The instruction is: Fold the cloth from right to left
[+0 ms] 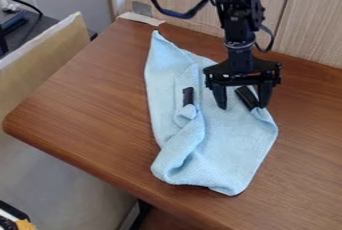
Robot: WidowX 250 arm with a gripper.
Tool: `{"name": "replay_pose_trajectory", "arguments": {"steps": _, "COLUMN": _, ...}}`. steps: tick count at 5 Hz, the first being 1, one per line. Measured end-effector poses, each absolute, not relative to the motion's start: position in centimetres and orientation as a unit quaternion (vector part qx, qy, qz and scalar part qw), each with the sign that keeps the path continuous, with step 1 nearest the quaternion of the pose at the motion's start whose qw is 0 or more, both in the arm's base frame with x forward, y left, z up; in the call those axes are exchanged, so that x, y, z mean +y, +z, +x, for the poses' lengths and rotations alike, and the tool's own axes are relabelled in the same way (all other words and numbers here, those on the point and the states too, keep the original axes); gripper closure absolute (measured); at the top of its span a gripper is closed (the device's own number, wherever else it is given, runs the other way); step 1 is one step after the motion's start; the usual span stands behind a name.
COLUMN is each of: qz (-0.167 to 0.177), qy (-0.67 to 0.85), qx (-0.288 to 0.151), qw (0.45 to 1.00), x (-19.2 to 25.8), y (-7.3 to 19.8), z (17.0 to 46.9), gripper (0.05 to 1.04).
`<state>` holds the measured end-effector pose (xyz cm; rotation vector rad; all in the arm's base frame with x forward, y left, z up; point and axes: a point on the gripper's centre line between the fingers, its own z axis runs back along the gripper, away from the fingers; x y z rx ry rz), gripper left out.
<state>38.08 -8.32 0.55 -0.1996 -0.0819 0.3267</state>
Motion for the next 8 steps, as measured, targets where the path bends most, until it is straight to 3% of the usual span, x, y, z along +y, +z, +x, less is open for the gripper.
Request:
{"name": "replay_pose_trajectory", "arguments": {"steps": 2, "qz": -0.101, "qy": 0.150, "qx": -0.047, "qw": 0.982, "x": -9.1, "y": 0.1, "z": 39.9, "gripper": 0.133}}
{"name": "replay_pose_trajectory", "arguments": {"steps": 4, "qz": -0.095, "qy": 0.152, "qx": -0.039, "qw": 0.983, "x": -8.8, "y": -0.3, "z": 39.3, "gripper": 0.705}}
{"name": "replay_pose_trajectory", "arguments": {"steps": 5, "qz": -0.101, "qy": 0.165, "qx": -0.040, "qw": 0.980, "x": -8.7, "y": -0.3, "z": 39.2, "gripper": 0.897}}
{"name": "replay_pose_trajectory", "arguments": {"steps": 6, "qz": -0.100, "qy": 0.169, "qx": -0.044, "qw": 0.980, "x": -8.5, "y": -0.2, "z": 39.0, "gripper": 0.986}}
{"name": "replay_pose_trajectory", "arguments": {"steps": 8, "qz": -0.103, "qy": 0.157, "qx": -0.031, "qw": 0.982, "x": -8.4, "y": 0.6, "z": 38.6, "gripper": 1.000}}
